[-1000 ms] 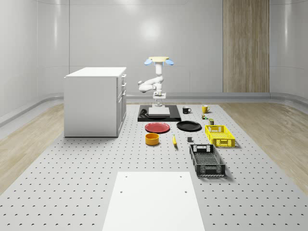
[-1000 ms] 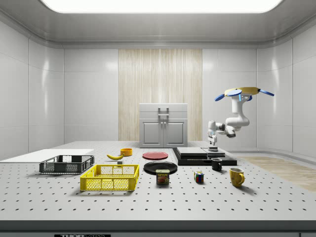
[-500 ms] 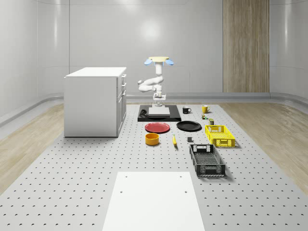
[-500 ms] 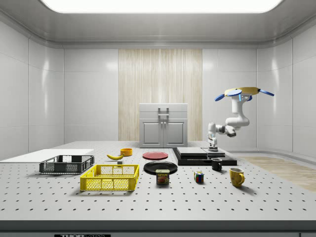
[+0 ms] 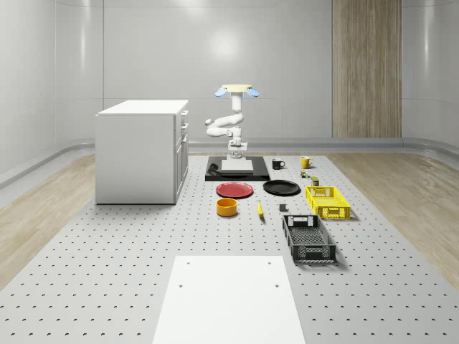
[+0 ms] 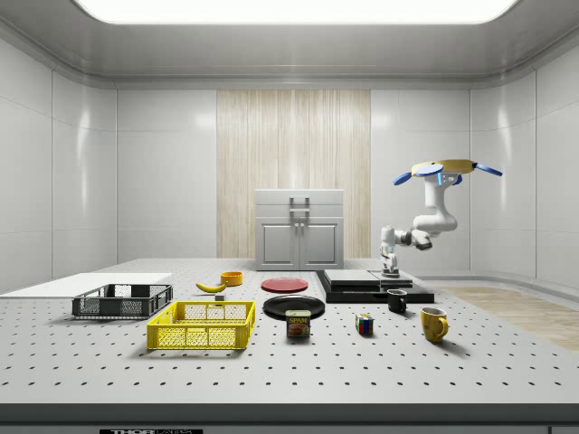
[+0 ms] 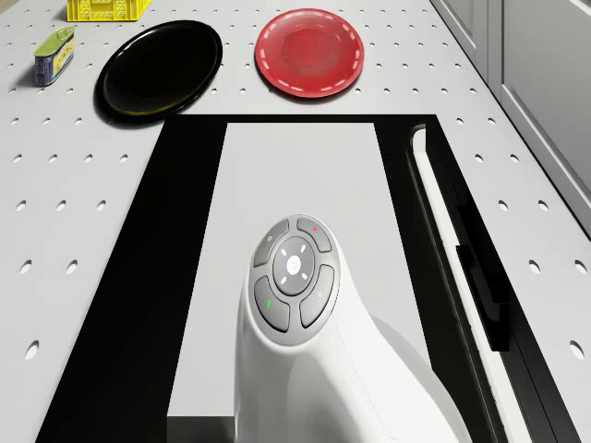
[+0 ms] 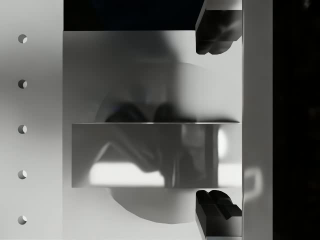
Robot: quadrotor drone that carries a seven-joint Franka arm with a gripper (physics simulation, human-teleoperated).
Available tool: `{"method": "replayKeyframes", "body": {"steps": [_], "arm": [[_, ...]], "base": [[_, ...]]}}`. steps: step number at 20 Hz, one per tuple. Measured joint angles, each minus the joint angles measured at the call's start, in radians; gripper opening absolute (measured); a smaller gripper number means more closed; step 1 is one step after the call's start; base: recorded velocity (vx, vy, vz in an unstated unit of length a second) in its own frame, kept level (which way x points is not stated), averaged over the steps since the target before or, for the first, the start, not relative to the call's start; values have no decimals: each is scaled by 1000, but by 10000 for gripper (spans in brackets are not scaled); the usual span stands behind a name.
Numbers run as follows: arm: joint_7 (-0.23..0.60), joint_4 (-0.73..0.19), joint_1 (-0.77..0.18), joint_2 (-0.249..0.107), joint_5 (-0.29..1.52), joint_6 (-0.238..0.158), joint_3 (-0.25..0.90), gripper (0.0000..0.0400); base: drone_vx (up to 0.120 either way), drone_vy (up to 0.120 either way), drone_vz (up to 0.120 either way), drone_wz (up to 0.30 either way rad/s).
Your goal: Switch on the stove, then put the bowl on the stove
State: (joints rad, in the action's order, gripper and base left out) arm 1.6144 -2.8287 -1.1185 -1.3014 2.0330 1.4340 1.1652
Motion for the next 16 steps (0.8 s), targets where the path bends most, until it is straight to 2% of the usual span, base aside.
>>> {"method": "replayKeyframes", "body": {"steps": [16], "arm": [[16, 31, -44, -24, -6, 36, 3, 400]], "base": [[0, 0, 0, 0]]}}
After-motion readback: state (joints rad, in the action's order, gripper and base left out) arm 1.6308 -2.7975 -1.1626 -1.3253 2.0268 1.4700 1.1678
